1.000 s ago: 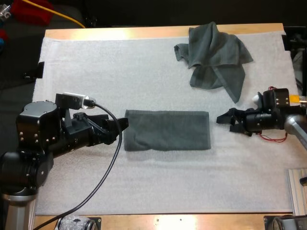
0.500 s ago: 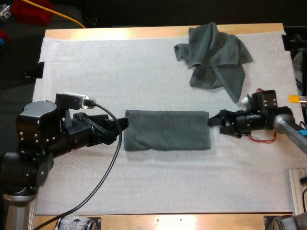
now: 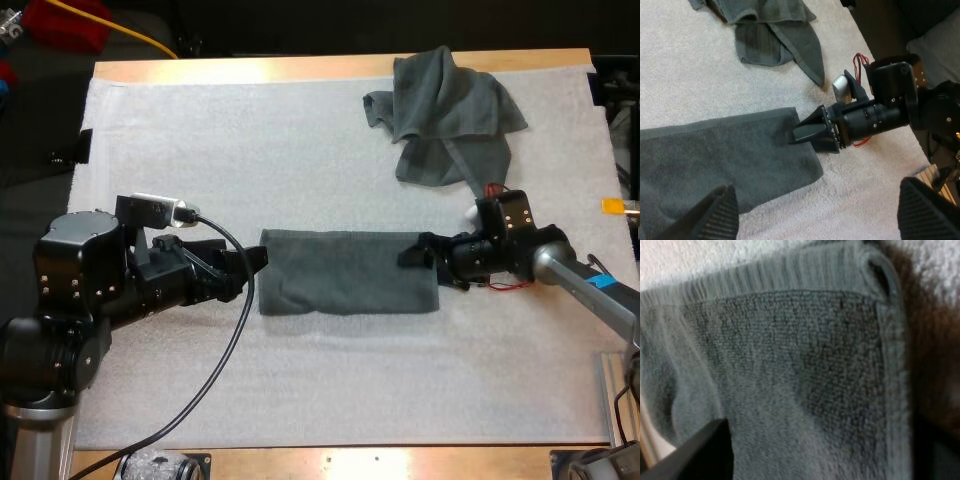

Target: Pick towel from pile, fold and stack

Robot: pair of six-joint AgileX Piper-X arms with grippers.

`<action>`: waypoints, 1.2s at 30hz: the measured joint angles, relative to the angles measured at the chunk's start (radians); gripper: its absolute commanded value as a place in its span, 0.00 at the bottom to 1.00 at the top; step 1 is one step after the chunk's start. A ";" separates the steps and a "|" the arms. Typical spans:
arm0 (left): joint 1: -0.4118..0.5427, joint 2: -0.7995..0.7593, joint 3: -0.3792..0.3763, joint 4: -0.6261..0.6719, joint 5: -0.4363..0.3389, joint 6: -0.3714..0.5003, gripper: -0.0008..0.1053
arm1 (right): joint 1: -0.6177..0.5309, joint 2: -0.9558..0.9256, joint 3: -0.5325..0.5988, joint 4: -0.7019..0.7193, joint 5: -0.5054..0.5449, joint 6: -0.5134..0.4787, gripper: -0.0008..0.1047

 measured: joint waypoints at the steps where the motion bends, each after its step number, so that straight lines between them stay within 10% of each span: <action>1: 0.000 0.000 0.000 0.000 0.000 0.000 0.61 | 0.004 0.007 -0.002 -0.012 -0.011 0.019 0.67; 7: 0.000 0.000 0.000 0.003 0.000 0.000 0.61 | 0.025 0.027 -0.007 -0.047 -0.036 0.053 0.56; 15: 0.000 0.000 0.000 0.042 0.000 0.000 0.61 | 0.034 0.047 -0.002 -0.039 0.024 0.061 0.01; 36: 0.000 0.000 0.056 0.157 -0.082 0.022 0.61 | 0.048 -0.204 -0.060 0.375 0.398 -0.111 0.01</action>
